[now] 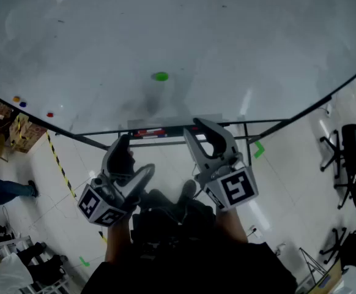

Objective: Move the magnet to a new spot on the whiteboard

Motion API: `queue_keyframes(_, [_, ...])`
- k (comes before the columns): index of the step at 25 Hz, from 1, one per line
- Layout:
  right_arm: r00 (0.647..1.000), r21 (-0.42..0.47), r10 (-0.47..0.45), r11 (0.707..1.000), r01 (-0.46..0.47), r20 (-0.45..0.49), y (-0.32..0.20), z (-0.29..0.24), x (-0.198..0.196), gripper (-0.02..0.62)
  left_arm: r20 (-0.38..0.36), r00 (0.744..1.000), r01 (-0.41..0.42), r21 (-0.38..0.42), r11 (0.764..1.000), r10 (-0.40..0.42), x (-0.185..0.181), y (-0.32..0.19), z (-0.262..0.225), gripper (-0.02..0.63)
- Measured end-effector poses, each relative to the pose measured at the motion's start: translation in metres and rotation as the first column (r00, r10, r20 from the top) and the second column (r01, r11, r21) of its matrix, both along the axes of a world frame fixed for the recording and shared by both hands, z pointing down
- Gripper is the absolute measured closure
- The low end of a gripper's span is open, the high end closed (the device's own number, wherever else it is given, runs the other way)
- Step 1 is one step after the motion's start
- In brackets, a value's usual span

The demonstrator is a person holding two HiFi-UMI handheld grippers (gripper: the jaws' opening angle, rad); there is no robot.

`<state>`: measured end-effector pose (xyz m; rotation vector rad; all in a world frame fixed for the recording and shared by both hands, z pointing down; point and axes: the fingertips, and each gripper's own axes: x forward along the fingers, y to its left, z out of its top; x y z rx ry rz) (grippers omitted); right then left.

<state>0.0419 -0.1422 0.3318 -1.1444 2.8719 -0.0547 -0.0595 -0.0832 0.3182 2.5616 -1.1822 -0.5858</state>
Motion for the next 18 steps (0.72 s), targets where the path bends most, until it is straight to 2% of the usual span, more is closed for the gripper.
queue_keyframes(9, [0.997,0.034,0.063,0.998,-0.062,-0.053,-0.021,-0.006,0.002,0.457,0.013,0.999,-0.051,0.025,0.998,0.051,0.007,-0.024,-0.006,0.201])
queue_keyframes(14, [0.985,0.066,0.114,0.992,-0.106,-0.129,-0.036,-0.009,-0.024,0.436,-0.007,0.996,-0.086,0.051,0.995,0.086,-0.02,-0.037,-0.01,0.201])
queue_keyframes(18, [0.966,0.079,0.188,0.981,-0.177,-0.178,-0.049,-0.008,-0.043,0.436,-0.023,0.993,-0.115,0.067,0.991,0.117,-0.046,-0.048,-0.012,0.201])
